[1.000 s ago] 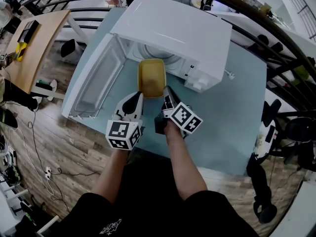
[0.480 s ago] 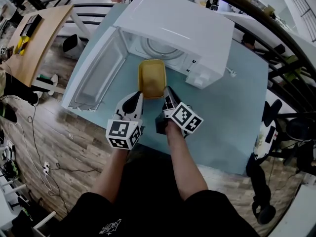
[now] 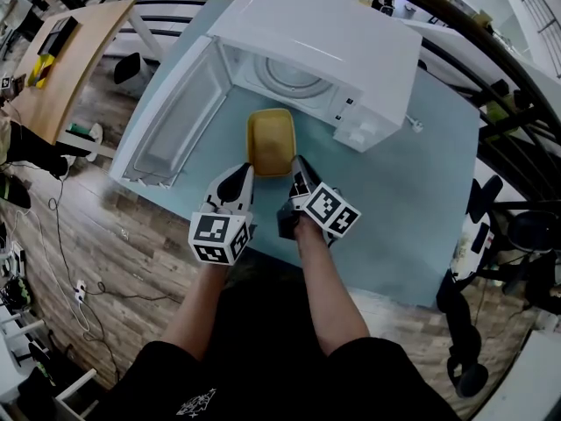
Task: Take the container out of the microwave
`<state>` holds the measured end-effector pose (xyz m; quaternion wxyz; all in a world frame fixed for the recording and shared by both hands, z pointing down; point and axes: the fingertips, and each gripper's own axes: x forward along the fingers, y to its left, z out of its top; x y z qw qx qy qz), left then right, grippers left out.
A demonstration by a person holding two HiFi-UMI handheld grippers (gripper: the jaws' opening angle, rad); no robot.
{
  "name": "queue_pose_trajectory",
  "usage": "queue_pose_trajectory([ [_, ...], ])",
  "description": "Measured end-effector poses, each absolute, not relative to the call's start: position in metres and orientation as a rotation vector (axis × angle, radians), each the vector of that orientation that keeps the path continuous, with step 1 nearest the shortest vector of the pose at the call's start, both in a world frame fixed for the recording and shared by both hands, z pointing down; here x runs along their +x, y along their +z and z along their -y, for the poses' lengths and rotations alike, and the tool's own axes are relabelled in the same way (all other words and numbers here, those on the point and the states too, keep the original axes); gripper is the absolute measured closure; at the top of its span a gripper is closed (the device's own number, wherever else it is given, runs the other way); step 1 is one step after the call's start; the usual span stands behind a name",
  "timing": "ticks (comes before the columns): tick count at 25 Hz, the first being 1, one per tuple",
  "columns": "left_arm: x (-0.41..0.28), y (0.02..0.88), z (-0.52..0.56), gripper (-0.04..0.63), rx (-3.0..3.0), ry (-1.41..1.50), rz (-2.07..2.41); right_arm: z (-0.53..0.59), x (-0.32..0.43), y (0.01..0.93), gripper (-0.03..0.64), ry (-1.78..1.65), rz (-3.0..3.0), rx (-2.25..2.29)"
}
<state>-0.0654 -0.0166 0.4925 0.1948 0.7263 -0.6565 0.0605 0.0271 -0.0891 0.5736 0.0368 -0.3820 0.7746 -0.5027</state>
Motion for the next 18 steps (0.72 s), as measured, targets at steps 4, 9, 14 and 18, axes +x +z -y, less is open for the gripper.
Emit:
queue_pose_trajectory([
  [4, -0.065, 0.499, 0.01, 0.588, 2.025, 0.181, 1.829, 0.083, 0.029, 0.579, 0.598, -1.556, -2.381, -1.181],
  [9, -0.062, 0.506, 0.008, 0.588, 2.021, 0.191, 1.813, 0.078, 0.032, 0.586, 0.6, -1.571, -2.378, -1.191],
  [14, -0.061, 0.512, 0.004, 0.588, 2.018, 0.207, 1.801, 0.073, 0.033, 0.593, 0.598, -1.585, -2.373, -1.198],
  [18, -0.061, 0.516, -0.001, 0.588, 2.009, 0.217, 1.798, 0.068, 0.035, 0.6, 0.6, -1.605, -2.362, -1.209],
])
